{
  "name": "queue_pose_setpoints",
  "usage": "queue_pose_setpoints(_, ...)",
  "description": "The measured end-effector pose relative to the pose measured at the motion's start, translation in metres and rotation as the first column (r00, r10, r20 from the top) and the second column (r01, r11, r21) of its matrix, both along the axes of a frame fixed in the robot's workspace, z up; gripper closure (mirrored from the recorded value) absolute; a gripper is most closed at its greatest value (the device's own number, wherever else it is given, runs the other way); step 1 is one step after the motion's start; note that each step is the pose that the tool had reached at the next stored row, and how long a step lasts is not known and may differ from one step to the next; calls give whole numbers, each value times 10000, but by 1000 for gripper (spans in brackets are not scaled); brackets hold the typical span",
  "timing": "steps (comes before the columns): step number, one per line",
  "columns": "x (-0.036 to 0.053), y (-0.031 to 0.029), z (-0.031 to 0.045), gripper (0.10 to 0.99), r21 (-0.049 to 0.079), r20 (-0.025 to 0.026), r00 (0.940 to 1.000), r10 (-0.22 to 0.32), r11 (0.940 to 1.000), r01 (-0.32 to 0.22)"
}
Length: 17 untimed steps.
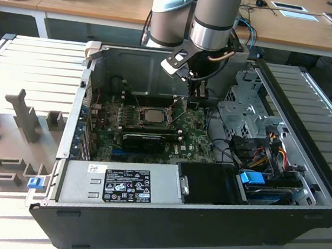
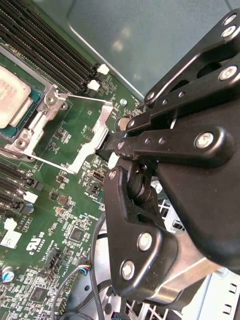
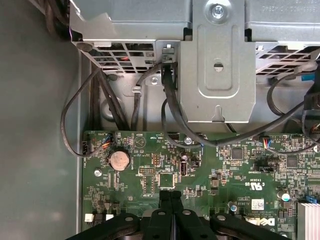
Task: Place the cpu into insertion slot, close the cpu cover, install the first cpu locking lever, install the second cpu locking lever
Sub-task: 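Close the cpu cover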
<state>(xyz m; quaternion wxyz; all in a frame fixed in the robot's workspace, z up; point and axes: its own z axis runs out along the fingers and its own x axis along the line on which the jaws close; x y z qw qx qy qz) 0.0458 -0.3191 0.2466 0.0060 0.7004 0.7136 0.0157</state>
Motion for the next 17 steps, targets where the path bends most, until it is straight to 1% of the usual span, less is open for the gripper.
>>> queue_pose_setpoints(17, -49, 0, 0, 980, 0, 0, 10000, 0, 10000, 0)
